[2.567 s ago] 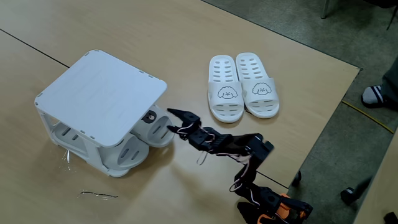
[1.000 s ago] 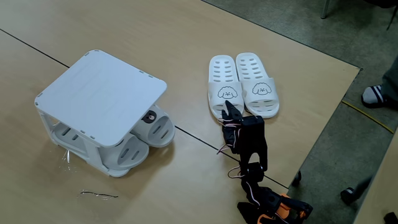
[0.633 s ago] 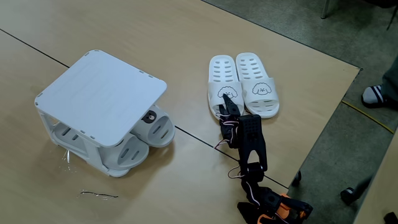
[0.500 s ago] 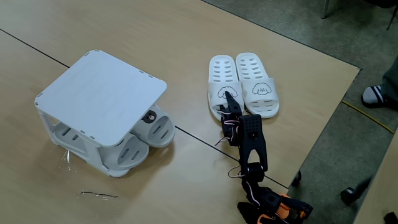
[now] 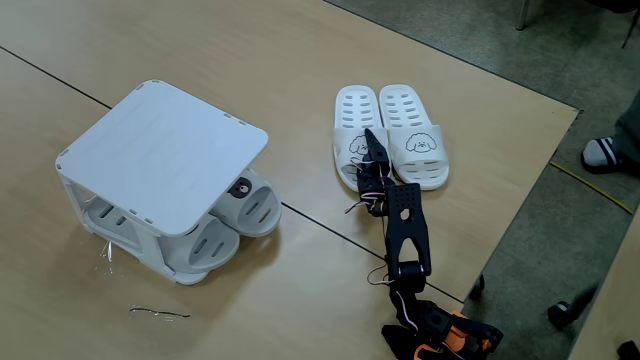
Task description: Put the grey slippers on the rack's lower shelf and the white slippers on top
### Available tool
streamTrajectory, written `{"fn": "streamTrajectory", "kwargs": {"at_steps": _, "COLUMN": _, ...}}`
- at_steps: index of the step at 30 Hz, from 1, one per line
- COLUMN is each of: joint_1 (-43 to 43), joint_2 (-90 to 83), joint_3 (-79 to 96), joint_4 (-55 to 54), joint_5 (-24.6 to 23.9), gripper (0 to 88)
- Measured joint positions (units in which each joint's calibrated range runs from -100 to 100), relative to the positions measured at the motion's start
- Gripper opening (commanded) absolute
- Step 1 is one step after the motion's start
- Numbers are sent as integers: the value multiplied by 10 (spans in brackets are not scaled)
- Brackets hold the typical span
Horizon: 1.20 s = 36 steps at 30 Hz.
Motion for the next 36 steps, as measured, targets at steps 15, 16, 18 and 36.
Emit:
{"fn": "streamTrajectory", "kwargs": {"at_steps": 15, "joint_1": 21, "joint_2": -78, "joint_3": -82, "joint_4": 184, "joint_5": 0, "gripper": 7}}
{"fn": "streamTrajectory", "kwargs": {"at_steps": 16, "joint_1": 23, "joint_2": -97, "joint_3": -82, "joint_4": 199, "joint_5": 0, "gripper": 7}}
{"fn": "streamTrajectory", "kwargs": {"at_steps": 18, "joint_1": 30, "joint_2": -140, "joint_3": -82, "joint_4": 227, "joint_5": 0, "gripper": 7}}
{"fn": "streamTrajectory", "kwargs": {"at_steps": 36, "joint_1": 1, "joint_2": -500, "joint_3": -81, "joint_4": 596, "joint_5": 0, "gripper": 7}}
